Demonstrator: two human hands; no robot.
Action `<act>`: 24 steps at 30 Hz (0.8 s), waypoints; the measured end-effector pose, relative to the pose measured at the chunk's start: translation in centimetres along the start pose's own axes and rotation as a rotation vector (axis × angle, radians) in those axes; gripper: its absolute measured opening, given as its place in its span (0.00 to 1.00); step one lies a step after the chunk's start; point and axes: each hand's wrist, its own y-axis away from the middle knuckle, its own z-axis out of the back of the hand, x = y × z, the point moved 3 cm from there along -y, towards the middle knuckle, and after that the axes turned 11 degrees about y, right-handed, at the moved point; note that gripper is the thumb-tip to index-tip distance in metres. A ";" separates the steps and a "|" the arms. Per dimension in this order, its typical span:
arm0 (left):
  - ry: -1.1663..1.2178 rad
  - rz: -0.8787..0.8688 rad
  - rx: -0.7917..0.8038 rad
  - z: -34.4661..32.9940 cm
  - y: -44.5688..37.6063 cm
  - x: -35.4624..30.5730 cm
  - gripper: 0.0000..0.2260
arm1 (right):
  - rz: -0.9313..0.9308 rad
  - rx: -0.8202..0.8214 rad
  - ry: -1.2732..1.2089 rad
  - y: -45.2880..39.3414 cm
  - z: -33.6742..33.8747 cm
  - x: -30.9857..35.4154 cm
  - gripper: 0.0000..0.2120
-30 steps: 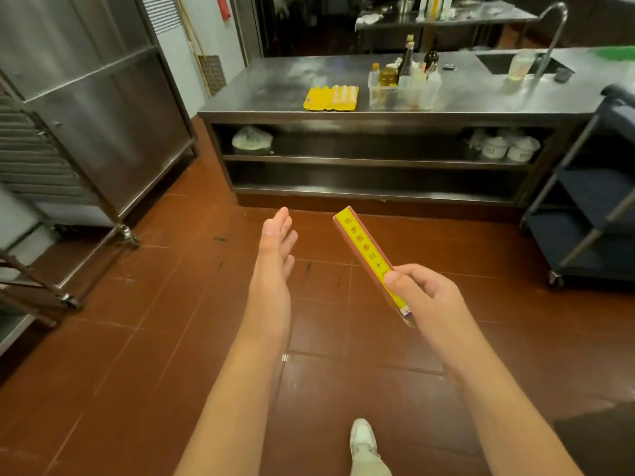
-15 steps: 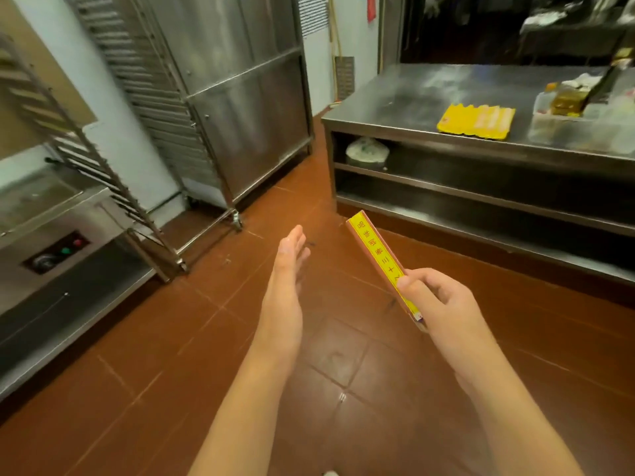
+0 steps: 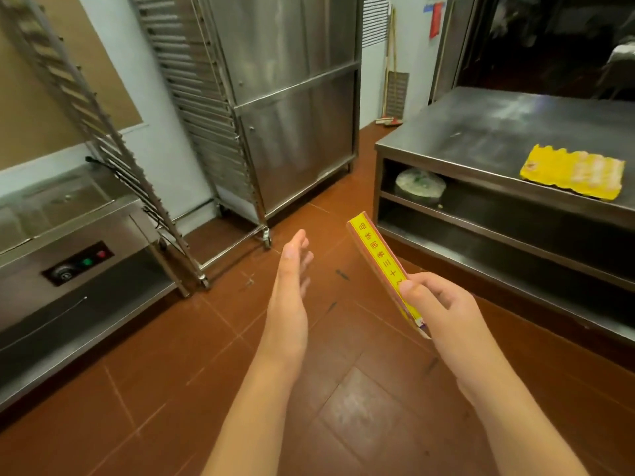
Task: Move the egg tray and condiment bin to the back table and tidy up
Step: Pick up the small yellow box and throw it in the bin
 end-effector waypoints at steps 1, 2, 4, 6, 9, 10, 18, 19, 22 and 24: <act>0.004 -0.008 0.005 -0.3 -1.6 0.0 0.28 | -0.003 0.002 0.003 -1.5 0.0 0.1 0.08; 0.014 -0.005 0.015 -0.6 -3.1 0.0 0.29 | -0.001 0.004 0.000 -3.0 0.0 0.1 0.09; 0.029 0.017 0.033 -1.3 -6.4 0.3 0.29 | 0.004 0.009 -0.002 -6.4 0.0 -0.1 0.10; -0.005 0.000 0.018 -1.9 -9.6 0.7 0.27 | -0.007 0.015 0.002 -9.5 0.0 -0.7 0.11; -0.024 -0.029 -0.034 -3.3 -14.4 1.3 0.30 | -0.010 0.035 -0.041 -14.7 0.4 -1.9 0.09; -0.026 -0.036 -0.041 -4.0 -15.8 1.3 0.30 | -0.011 0.038 -0.054 -16.3 0.8 -2.1 0.09; -0.066 -0.050 -0.093 -7.1 -26.2 0.9 0.30 | 0.006 0.076 -0.146 -30.2 3.2 -2.0 0.22; -0.068 -0.047 -0.105 -7.1 -27.3 1.1 0.30 | 0.007 0.089 -0.154 -31.4 2.9 -2.2 0.23; -0.067 -0.046 -0.147 -6.7 -30.8 1.6 0.29 | -0.003 0.149 -0.187 -34.8 1.0 -2.7 0.16; -0.059 -0.033 -0.171 -6.3 -33.3 2.2 0.29 | -0.010 0.176 -0.188 -36.8 -0.5 -3.2 0.10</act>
